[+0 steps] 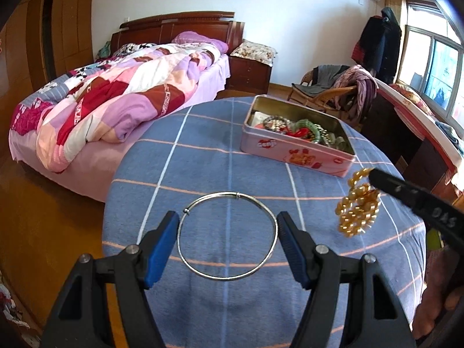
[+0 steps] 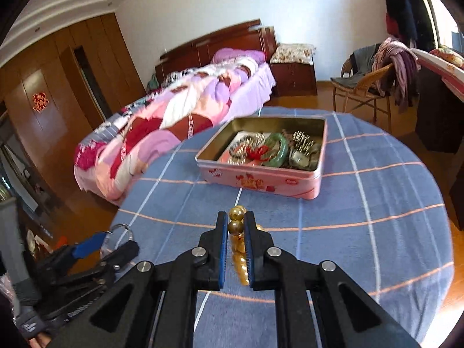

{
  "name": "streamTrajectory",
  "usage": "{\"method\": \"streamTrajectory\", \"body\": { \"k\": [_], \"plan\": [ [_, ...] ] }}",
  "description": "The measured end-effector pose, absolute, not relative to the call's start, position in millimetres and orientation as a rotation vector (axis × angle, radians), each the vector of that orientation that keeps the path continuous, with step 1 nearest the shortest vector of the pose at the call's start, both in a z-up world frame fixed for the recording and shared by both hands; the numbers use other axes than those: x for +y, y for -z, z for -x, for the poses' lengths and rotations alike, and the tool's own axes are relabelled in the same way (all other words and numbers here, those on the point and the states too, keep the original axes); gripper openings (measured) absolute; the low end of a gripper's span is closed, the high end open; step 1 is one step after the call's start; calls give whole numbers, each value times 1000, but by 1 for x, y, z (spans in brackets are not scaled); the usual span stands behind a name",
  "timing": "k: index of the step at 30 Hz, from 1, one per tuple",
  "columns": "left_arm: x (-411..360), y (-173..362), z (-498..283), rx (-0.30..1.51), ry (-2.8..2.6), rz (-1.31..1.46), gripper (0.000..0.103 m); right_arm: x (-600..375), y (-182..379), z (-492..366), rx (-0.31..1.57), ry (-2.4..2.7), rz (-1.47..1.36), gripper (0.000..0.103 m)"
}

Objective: Organize jewelry
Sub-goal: 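Grasp the gold pearl strand with the right tool while the left tool grasps the silver bangle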

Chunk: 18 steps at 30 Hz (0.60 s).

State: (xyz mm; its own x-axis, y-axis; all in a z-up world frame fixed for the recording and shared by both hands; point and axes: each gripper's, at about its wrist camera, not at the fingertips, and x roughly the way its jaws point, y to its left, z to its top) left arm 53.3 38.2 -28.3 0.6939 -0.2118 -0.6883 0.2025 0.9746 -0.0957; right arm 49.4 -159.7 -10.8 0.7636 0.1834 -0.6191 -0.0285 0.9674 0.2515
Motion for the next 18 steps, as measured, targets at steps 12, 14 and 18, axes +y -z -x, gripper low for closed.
{"method": "streamTrajectory", "body": {
  "k": [12, 14, 18],
  "plan": [
    [9, 10, -42, 727, 314, -37, 70, -191, -29, -16, 578, -44, -258, 10],
    [7, 6, -42, 712, 314, -47, 70, -193, -35, -15, 564, -47, -257, 10],
    [1, -5, -46, 689, 310, -56, 70, -197, -48, -15, 539, -50, -253, 10]
  ]
}}
